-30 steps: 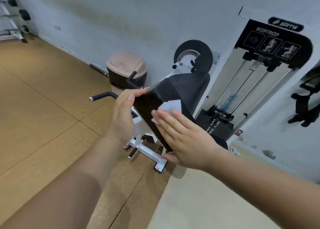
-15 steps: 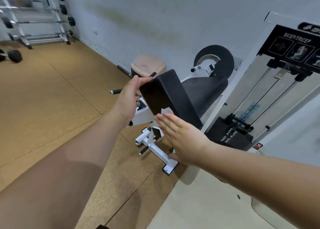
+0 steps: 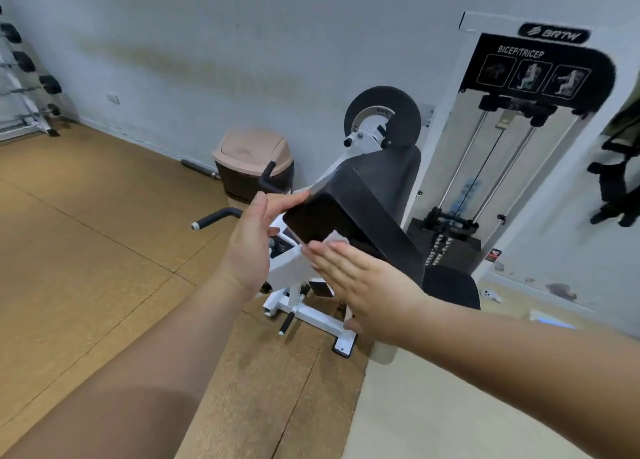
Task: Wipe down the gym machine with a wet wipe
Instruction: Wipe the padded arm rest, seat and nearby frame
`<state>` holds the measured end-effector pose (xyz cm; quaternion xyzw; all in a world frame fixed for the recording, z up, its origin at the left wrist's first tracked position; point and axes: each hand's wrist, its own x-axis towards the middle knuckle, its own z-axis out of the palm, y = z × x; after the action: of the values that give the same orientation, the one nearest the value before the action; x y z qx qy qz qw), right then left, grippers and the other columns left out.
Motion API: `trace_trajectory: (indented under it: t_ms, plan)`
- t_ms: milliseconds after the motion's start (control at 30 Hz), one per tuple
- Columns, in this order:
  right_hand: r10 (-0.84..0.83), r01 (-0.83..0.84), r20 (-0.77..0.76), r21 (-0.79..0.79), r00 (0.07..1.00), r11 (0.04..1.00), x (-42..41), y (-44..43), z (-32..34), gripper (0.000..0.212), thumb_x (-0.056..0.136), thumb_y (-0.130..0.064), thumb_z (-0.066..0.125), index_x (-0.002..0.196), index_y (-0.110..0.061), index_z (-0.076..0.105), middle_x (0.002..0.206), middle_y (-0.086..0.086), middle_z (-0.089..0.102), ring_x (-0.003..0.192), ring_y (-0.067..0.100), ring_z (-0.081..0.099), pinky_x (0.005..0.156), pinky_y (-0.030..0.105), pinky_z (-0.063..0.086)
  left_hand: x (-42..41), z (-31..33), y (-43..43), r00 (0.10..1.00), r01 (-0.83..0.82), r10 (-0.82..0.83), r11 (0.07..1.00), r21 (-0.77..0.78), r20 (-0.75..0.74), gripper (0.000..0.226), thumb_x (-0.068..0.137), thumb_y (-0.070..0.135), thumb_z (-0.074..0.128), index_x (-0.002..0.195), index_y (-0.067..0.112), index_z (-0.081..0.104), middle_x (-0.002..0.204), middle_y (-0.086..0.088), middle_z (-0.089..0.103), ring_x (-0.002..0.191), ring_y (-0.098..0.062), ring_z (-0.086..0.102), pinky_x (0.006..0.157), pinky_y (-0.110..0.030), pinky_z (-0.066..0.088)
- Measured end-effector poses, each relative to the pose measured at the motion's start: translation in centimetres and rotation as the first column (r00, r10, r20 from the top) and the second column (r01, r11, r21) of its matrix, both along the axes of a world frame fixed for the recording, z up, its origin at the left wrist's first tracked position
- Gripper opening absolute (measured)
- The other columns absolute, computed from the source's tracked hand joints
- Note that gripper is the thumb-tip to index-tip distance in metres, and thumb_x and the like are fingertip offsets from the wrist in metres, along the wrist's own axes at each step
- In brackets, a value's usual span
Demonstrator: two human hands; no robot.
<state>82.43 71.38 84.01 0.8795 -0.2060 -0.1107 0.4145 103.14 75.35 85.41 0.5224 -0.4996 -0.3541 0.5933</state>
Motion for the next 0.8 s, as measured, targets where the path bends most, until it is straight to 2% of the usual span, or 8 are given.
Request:
trace_trajectory:
  t_ms: [100,200,300,367,467,600,700,800]
  plan:
    - [-0.001,0.009,0.226,-0.035,0.974,0.999,1.2,-0.2,2.9,0.095,0.102,-0.064,0.015,0.156,0.007,-0.018,0.162,0.027,-0.028,0.15,0.04,-0.031,0.123,0.052,-0.021,1.2,0.1,-0.4,0.995,0.078,-0.075,0.996,-0.033,0.065,0.064,0.101,0.057,0.012,0.123,0.04,0.07,0.129,0.017,0.066,0.131,-0.008,0.052,0.11,-0.039,0.041]
    - [-0.079,0.093,0.419,-0.014,0.904,0.996,2.0,0.8,1.7,0.096,0.1,-0.066,0.03,0.161,0.0,-0.005,0.169,0.02,-0.019,0.157,0.035,-0.02,0.127,0.05,-0.012,1.6,0.6,-0.4,0.984,0.131,-0.121,0.989,-0.069,0.131,0.064,0.099,0.057,0.012,0.123,0.038,0.068,0.12,0.026,0.066,0.122,0.002,0.055,0.095,-0.015,0.043]
    - [-0.19,0.189,0.465,0.051,0.865,0.981,1.4,2.4,-3.4,0.095,0.097,-0.065,0.044,0.162,-0.004,0.012,0.17,0.018,-0.012,0.158,0.033,-0.013,0.128,0.049,-0.01,1.7,0.8,-0.8,0.959,0.127,-0.093,0.986,-0.111,0.269,0.064,0.096,0.06,0.018,0.125,0.031,0.067,0.117,0.031,0.063,0.12,0.007,0.053,0.097,-0.021,0.043]
    - [-0.277,0.255,0.48,0.112,0.832,0.96,0.2,3.8,-5.9,0.093,0.097,-0.062,0.05,0.162,-0.004,0.018,0.171,0.017,-0.007,0.159,0.032,-0.007,0.129,0.048,-0.005,1.2,1.3,-0.8,0.894,0.121,-0.029,0.977,-0.178,0.447,0.055,0.099,0.053,0.025,0.127,0.025,0.063,0.118,0.02,0.062,0.119,0.0,0.054,0.102,-0.035,0.046]
    - [-0.358,0.27,0.579,0.235,0.732,0.934,-1.7,6.2,-8.3,0.093,0.096,-0.06,0.054,0.161,-0.003,0.021,0.171,0.019,0.002,0.159,0.035,0.0,0.129,0.051,0.005,-0.5,2.3,-0.3,0.698,0.158,0.165,0.913,-0.375,0.696,0.047,0.097,0.042,0.043,0.129,0.014,0.062,0.124,-0.001,0.061,0.119,-0.016,0.052,0.103,-0.041,0.041]
    - [-0.38,0.183,0.697,0.343,0.608,0.921,-3.2,8.6,-10.5,0.095,0.096,-0.063,0.056,0.16,0.0,0.025,0.17,0.023,0.008,0.158,0.039,0.004,0.128,0.054,0.013,-4.8,2.2,0.0,0.43,0.277,0.377,0.81,-0.518,0.82,0.044,0.091,0.031,0.059,0.128,0.008,0.065,0.134,-0.015,0.06,0.13,-0.037,0.052,0.106,-0.058,0.038]
    - [-0.426,0.059,0.793,0.447,0.436,0.893,-4.5,8.9,-12.7,0.095,0.098,-0.062,0.054,0.161,0.002,0.02,0.17,0.024,0.006,0.159,0.038,0.003,0.126,0.057,0.021,-8.3,1.5,0.3,0.239,0.342,0.422,0.806,-0.482,0.875,0.045,0.09,0.025,0.06,0.132,0.009,0.064,0.141,-0.017,0.058,0.139,-0.039,0.045,0.112,-0.063,0.031]
    - [-0.527,-0.146,0.822,0.561,0.216,0.815,-6.0,8.6,-15.0,0.094,0.102,-0.063,0.043,0.164,-0.005,0.001,0.172,0.017,-0.007,0.16,0.033,-0.004,0.128,0.053,0.014,-11.3,0.5,0.6,0.038,0.352,0.376,0.862,-0.364,0.926,0.053,0.09,0.024,0.056,0.141,0.01,0.059,0.148,-0.014,0.054,0.145,-0.036,0.041,0.119,-0.06,0.025]
